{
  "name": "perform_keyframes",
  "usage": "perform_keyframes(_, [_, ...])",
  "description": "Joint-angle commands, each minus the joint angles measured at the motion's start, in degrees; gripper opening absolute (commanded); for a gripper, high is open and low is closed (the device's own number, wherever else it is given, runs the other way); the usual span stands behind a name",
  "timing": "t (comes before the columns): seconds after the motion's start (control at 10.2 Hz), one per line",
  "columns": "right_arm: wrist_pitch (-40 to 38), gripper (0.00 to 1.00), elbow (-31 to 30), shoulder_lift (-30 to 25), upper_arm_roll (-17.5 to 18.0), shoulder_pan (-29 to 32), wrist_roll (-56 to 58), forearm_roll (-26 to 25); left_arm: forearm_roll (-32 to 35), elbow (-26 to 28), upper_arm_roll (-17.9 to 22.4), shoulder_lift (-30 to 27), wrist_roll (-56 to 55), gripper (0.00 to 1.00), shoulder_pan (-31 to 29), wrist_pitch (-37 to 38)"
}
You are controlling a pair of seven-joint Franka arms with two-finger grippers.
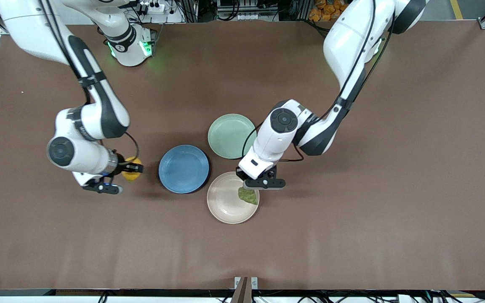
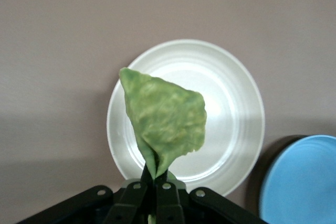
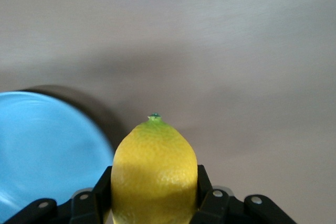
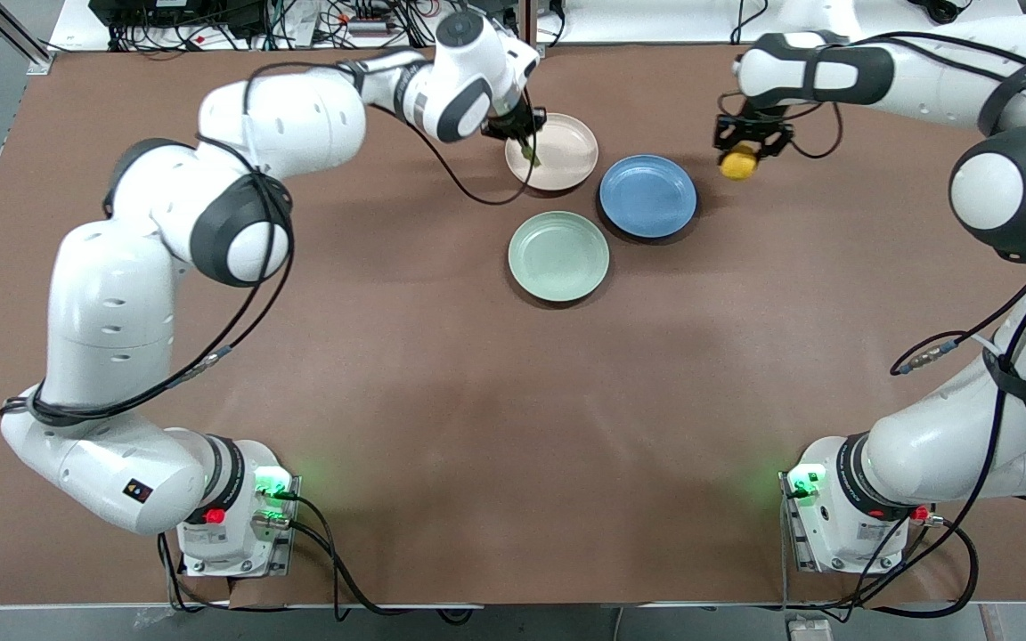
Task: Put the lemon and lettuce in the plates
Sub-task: 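Carry the lettuce onto the cream plate while the right gripper carries the lemon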
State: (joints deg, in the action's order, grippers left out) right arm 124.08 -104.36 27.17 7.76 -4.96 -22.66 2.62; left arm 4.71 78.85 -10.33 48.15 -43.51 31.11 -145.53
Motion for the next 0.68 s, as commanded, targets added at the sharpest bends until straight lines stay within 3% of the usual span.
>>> perform_keyframes(0.0, [-1.4,0.06,8.2,6.1,4.2,-1.7,-11.4,1.0,-0.9,-1.3,0.2,2.4,-3.3,0.01,0.4,-1.3])
perform_keyframes(0.1, [-1.2,0.06,9.7,8.0,6.0,-3.2,-15.5,0.9,-0.9,-1.2,0.2,1.9,-3.5,0.78,0.6,-1.3])
perform_keyframes(0.2, [-1.1,0.06,11.1,9.9,6.7,-4.3,-18.0,0.9,-0.5,-0.9,0.3,0.7,-3.6,1.00,0.6,-0.6])
perform_keyframes(0.39, [-0.6,0.09,11.1,11.1,7.0,-4.7,-18.3,0.8,-0.8,-1.1,0.4,-2.4,-3.5,1.00,0.3,6.2])
perform_keyframes(0.49, [-0.5,0.26,11.1,11.8,7.0,-5.0,-18.4,0.9,-0.9,-1.2,0.4,-5.1,-3.5,1.00,-0.2,10.5])
perform_keyframes(0.59, [-0.3,0.69,11.1,12.3,7.0,-5.1,-18.5,0.9,-0.6,-1.1,0.6,-8.2,-3.3,1.00,-0.4,14.7])
